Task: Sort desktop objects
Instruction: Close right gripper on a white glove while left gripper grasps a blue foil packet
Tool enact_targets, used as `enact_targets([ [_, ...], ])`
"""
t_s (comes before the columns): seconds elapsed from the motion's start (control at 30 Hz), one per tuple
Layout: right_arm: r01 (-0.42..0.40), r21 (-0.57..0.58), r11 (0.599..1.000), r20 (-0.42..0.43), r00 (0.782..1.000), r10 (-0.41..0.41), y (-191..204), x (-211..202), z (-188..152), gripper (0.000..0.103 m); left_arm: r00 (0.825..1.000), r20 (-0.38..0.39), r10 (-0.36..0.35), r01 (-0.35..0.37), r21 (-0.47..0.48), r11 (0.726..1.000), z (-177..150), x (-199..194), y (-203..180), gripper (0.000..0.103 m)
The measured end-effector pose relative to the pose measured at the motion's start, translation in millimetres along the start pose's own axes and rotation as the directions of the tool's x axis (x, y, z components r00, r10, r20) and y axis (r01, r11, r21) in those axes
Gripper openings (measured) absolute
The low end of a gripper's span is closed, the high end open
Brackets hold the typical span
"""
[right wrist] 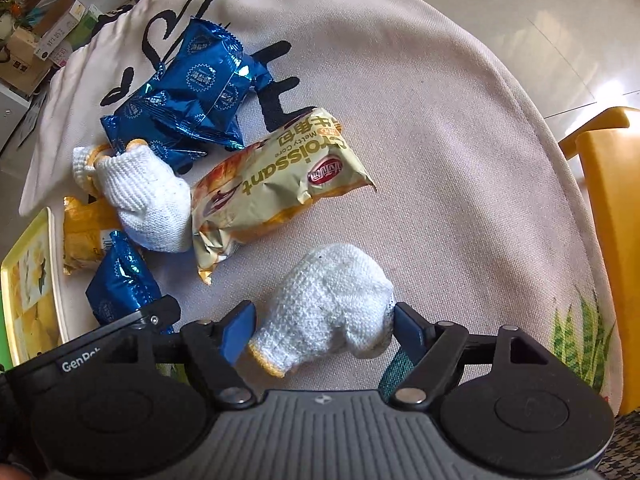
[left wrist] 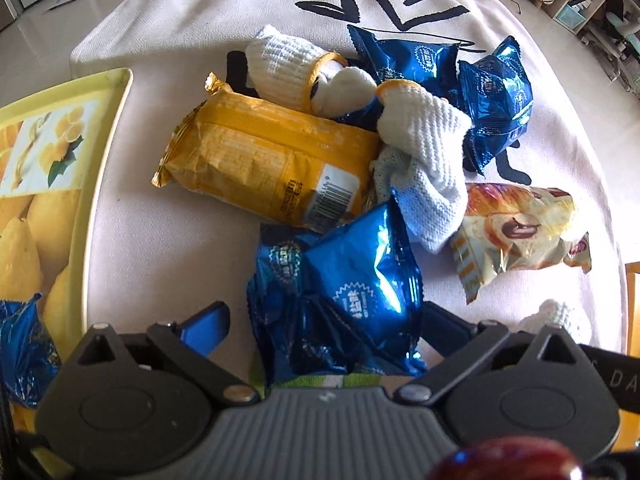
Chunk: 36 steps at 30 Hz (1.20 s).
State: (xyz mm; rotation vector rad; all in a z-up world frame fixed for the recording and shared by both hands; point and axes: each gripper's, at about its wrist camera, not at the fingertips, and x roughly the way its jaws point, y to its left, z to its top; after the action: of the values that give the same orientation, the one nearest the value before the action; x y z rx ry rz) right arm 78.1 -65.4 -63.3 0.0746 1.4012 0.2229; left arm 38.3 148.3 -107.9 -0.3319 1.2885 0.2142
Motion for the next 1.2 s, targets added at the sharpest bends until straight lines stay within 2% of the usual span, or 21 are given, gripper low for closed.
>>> enact_targets([
  [0.13,0.015,-0.028,0.999,-0.021,1.0,-0.016,3,7,-1,0.079,1.0,-0.009,0.027,-0.026,0.013,1.0,1,8,-2,0.102],
  [0.33,0.042,-0.059,0.997,-0.022,0.999,-0.043,7,18,-2,0.08,0.993,0.005,0.118,-0.118,0.081,0.99,-3,16,-15,0.103],
  [0.97,0.059,-0.063,0.996,0.002,0.998,-0.059,8,19,1,0.083,0.992,0.021,0.121,-0.122,0.053,0.991,-5,19,-15,0.103],
  [1.13,0.047,-0.075,0.996,0.005,0.999,-0.047,9,17,2,0.074,0.993,0.026,0.116,-0.118,0.067,0.991,-9,19,-16,0.102],
  [1.2,0.04,-0.072,0.997,0.005,0.999,-0.04,9,16,2,0.073,0.993,0.041,0.115,-0.118,0.075,0.99,-12,17,-18,0.096],
])
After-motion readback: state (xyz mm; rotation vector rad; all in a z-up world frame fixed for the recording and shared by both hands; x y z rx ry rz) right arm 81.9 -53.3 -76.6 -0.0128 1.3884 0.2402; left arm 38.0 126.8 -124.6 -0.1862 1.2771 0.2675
